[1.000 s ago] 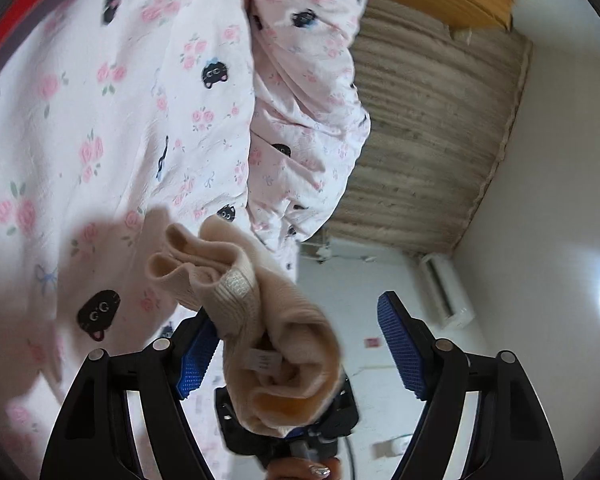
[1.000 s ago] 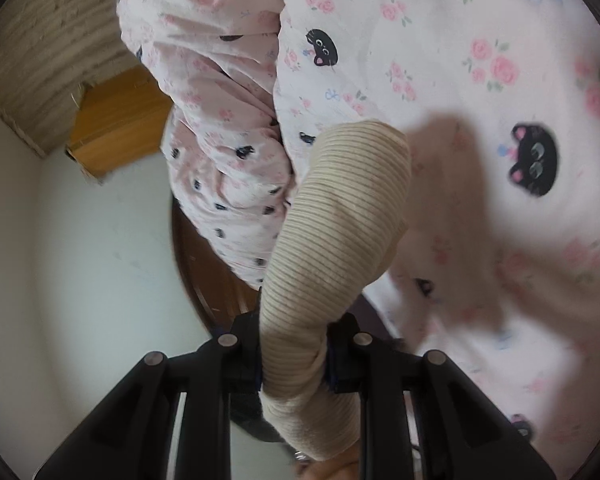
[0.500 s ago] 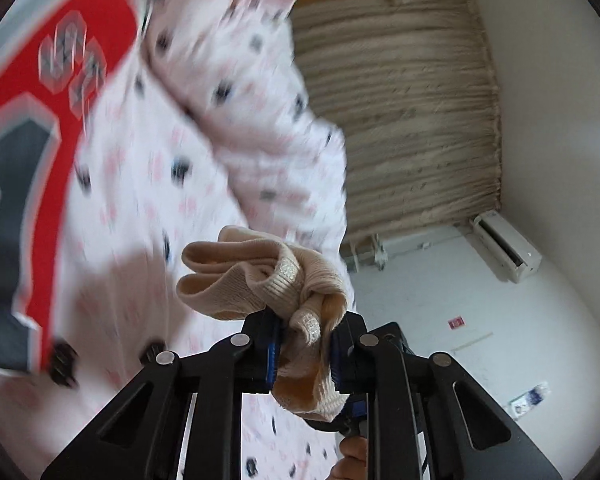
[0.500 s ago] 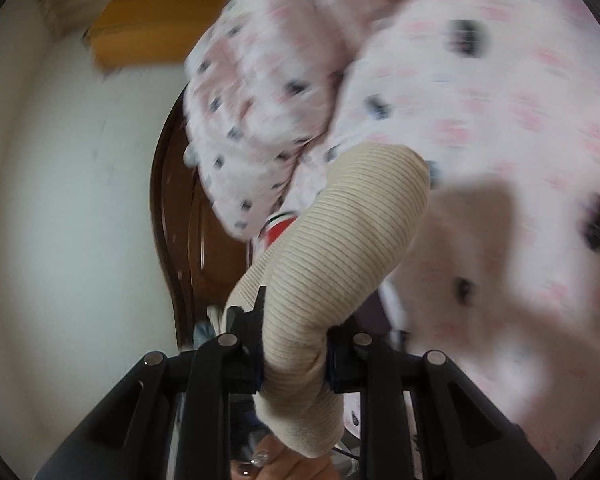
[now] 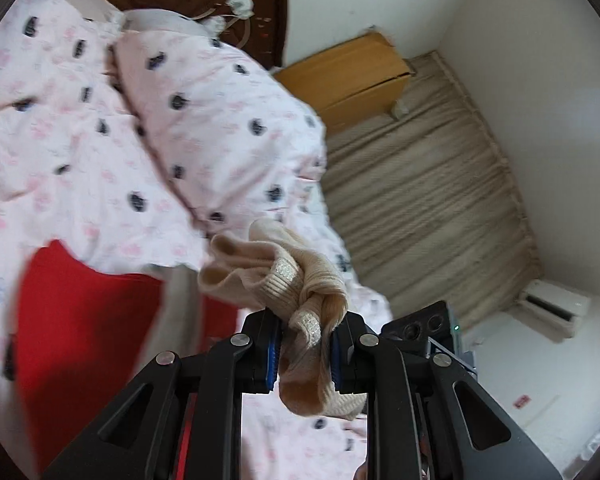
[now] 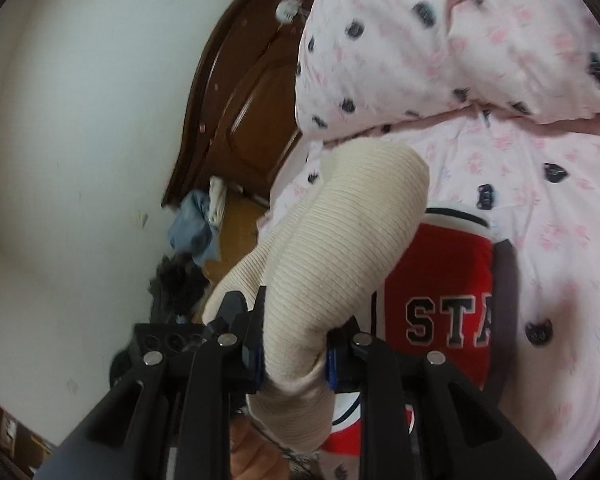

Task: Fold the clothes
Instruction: 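Lift the folded beige top with the right gripper and carry it to the red jersey, then lower the beige top onto the folded red jersey and open the right gripper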

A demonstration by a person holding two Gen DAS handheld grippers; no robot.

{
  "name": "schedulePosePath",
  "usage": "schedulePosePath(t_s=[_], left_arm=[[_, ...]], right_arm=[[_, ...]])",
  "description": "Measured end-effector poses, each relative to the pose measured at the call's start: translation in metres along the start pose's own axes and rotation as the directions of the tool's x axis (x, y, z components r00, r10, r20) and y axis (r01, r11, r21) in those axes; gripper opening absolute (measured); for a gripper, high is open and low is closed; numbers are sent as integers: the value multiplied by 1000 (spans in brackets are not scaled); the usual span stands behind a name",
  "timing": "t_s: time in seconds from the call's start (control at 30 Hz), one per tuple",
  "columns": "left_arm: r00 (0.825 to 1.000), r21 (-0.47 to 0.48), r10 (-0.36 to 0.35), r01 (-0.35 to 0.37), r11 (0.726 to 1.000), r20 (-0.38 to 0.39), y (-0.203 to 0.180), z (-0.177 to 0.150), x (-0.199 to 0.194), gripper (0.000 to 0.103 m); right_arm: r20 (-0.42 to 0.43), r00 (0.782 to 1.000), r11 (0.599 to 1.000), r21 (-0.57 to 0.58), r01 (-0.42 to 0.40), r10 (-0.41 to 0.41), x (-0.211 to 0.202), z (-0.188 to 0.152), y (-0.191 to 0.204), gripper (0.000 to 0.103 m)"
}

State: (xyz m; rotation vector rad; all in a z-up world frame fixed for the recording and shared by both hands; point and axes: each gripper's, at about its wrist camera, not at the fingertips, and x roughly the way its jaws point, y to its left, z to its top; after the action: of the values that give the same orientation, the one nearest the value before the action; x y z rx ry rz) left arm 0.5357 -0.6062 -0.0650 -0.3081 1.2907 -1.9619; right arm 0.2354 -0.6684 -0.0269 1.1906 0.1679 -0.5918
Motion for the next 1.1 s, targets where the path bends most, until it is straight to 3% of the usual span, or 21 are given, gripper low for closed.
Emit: schedulePosePath(t_s=[0.17,0.3,0.6,0.7,0.83,1.0,1.1], left_arm=[[982,-69,162,-169,983,-98,30,-28,-7,17],[959,-48,253,-261,964,-124,30,-45,-15,17],[925,-81,349,-363,928,-149,42,-55,-30,20],[919,-98,367,-383,919,-146,45,-59,-40,22],[931,-150,335,-354,923,-143,44,-57,-56,24],[925,-41,379,-378,925,18,17,-41,-83,32],[948,50,317,-319,947,39,2,-35,-81,34]], right_arm=[[-169,981,996,-3,93,-92,33,-27,-27,23],[-255,957,990,-11,137,-135,47,-43,-37,24],[-304,917,966,-69,250,-259,60,-55,-36,30],[-292,906,952,-100,290,-307,57,-56,-33,33],[-232,898,927,-139,348,-373,45,-50,-26,39],[-121,888,893,-136,428,-444,23,-36,-19,43],[-44,892,886,-141,441,-451,7,-27,-6,43]])
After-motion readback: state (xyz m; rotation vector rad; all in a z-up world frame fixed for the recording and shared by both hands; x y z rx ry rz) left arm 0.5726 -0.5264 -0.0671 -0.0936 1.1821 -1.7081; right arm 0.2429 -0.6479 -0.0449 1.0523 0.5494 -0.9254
